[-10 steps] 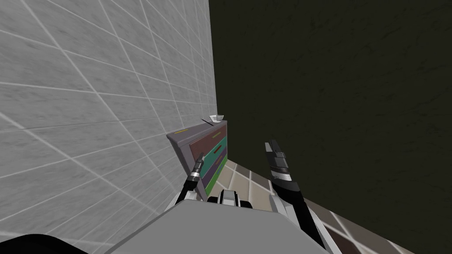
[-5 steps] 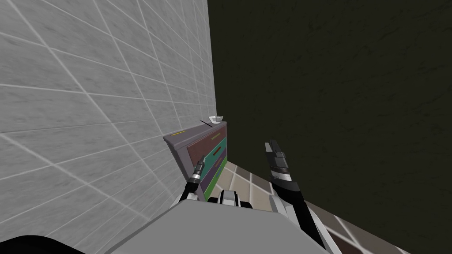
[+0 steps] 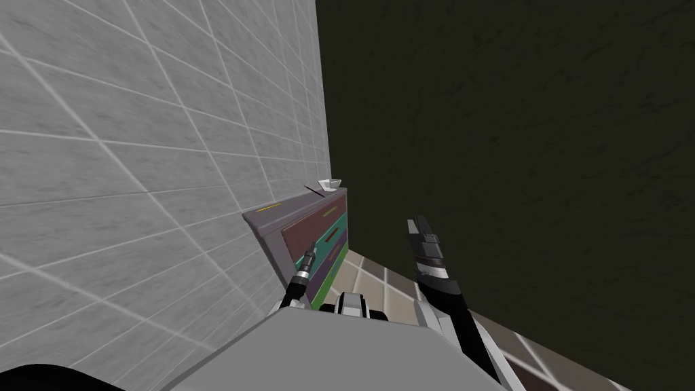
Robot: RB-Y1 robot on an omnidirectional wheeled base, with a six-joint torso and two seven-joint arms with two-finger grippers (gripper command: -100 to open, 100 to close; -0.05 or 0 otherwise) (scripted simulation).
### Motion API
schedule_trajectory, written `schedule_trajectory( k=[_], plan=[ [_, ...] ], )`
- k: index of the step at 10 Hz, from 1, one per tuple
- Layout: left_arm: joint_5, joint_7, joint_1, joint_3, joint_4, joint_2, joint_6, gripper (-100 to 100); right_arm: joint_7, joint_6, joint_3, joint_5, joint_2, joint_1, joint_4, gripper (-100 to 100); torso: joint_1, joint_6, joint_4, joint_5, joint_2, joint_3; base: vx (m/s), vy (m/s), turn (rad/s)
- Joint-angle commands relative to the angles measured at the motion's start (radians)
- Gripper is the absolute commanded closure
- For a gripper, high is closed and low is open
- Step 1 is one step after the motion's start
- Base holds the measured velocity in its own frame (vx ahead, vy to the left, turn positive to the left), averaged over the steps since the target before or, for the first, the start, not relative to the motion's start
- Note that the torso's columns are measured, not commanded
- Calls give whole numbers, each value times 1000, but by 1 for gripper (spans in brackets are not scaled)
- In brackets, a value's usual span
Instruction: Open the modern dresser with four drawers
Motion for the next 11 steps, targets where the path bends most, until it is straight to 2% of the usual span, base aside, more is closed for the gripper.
schedule_trajectory(
  k=[1,5,8,11],
  plan=[
    [3,4,-25,5,71,-4,-5,-100,0,0,0,0,0,0,0,0,1,-1,0,0,1,1,40,0,-20],
    [5,13,-53,1,163,-32,-23,-100,0,0,0,0,0,0,0,0,3,-1,0,0,-1,0,59,11,-29],
    [6,20,-72,-3,236,-89,-37,-100,0,0,0,0,0,0,0,0,-3,-2,2,-2,7,3,87,12,-24],
    [7,23,-80,-4,264,-153,-43,-100,0,0,0,0,0,0,0,0,-13,-3,7,-4,26,13,43,10,-3]
  ],
)
